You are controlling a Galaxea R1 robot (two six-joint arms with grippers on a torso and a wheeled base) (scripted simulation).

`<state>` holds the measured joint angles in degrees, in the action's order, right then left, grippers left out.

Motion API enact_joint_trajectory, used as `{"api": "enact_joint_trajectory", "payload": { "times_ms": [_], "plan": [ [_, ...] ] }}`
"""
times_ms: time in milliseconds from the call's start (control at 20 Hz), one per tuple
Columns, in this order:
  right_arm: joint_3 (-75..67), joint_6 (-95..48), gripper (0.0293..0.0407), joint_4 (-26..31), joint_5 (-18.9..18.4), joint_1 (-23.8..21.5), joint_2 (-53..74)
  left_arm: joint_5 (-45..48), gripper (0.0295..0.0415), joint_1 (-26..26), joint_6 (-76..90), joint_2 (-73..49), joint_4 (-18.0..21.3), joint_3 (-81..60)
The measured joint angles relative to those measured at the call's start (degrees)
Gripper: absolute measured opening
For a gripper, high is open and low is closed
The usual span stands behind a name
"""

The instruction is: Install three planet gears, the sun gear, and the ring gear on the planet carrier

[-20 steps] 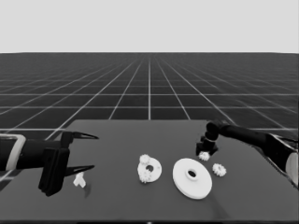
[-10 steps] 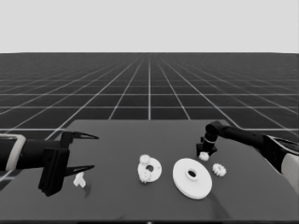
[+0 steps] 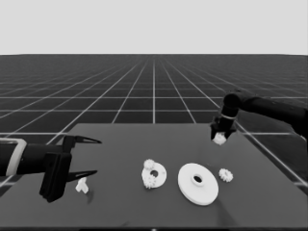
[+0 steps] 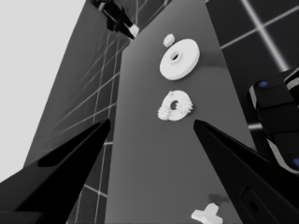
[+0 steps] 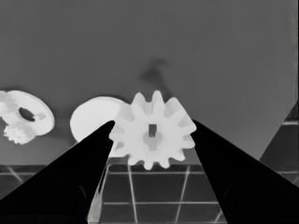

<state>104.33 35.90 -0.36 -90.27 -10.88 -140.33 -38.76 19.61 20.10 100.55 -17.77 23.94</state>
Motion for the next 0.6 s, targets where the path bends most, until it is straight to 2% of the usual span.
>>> {"api": "enact_joint_trajectory", "payload": {
  "times_ms": [250,300,350,450,600],
  "plan": [
    [1.30,-0.60,0.0312,0.88,-1.09,-1.33,-0.60,0.00,0.0385,0.00,0.00,0.00,0.00,0.00],
    [-16.24,22.19,0.0312,1.35,-0.80,-1.47,-1.32,0.00,0.0385,0.00,0.00,0.00,0.00,0.00],
    [-22.25,33.62,0.0312,1.69,-0.50,-1.53,-9.16,0.00,0.0385,0.00,0.00,0.00,0.00,0.00],
    [-20.07,40.60,0.0312,1.89,-0.21,-1.65,-20.31,0.00,0.0385,0.00,0.00,0.00,0.00,0.00],
    [-16.84,42.03,0.0312,1.93,-0.14,-1.73,-25.25,0.00,0.0385,0.00,0.00,0.00,0.00,0.00]
  ]
}}
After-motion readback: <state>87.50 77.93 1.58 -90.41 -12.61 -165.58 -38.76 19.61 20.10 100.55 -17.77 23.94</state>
